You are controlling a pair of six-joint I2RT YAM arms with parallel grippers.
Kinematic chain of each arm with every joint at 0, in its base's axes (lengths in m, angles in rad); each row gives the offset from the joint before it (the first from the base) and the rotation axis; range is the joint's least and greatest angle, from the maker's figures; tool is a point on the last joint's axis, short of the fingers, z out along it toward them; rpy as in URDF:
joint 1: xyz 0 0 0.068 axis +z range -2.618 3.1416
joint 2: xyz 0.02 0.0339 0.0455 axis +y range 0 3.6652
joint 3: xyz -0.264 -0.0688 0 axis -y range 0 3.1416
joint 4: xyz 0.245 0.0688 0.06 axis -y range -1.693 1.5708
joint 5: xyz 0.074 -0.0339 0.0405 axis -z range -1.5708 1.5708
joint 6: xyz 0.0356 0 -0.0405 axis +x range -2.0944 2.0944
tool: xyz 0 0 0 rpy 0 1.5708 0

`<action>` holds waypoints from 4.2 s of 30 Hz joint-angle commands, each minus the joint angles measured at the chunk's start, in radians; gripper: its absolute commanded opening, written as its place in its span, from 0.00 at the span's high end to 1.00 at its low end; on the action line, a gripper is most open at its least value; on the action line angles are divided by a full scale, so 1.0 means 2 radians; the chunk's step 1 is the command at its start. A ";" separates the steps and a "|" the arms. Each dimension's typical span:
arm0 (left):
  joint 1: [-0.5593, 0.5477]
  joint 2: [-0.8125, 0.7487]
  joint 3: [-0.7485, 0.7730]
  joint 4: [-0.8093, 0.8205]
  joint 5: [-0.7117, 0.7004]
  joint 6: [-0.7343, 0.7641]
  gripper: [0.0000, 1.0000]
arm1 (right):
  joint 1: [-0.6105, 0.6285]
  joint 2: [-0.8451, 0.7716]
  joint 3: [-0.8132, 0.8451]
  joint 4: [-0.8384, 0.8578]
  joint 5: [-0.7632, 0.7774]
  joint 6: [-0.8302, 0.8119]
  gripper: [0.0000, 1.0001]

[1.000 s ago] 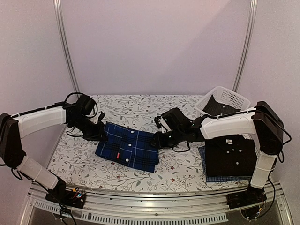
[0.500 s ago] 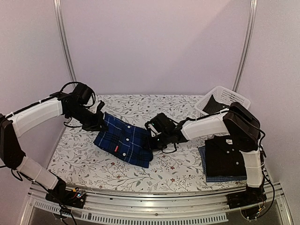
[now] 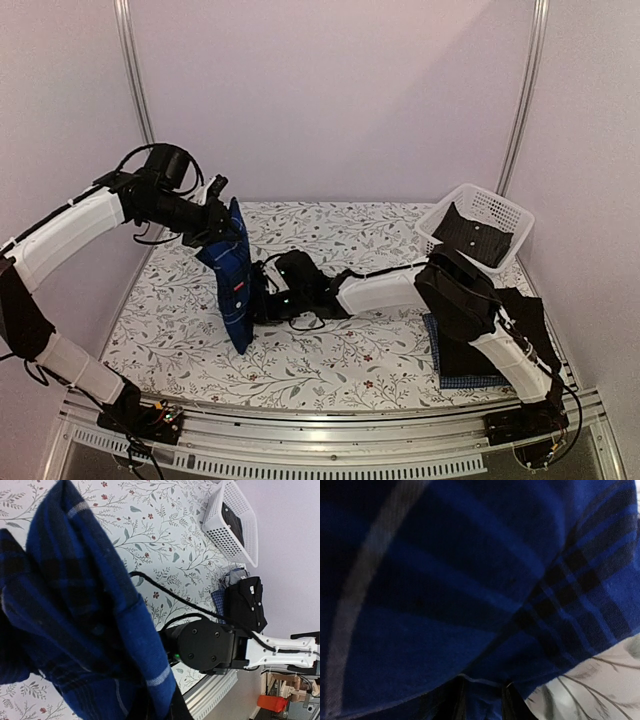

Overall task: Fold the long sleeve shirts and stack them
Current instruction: Turn over the square-folded shirt at the center of the board, then pick up the square-folded shirt from the center of the board, then place the square-folded shirt at the center of the board.

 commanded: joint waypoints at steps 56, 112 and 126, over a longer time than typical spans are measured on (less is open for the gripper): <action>-0.196 0.222 0.089 0.194 -0.094 -0.120 0.49 | -0.140 -0.492 -0.442 -0.127 0.134 -0.042 0.25; -0.072 -0.054 -0.338 0.224 -0.031 -0.171 0.40 | -0.103 -0.355 -0.391 -0.181 0.110 -0.031 0.65; -0.022 0.050 -0.237 0.234 -0.085 -0.098 0.55 | -0.097 -0.377 -0.309 -0.230 0.180 -0.063 0.41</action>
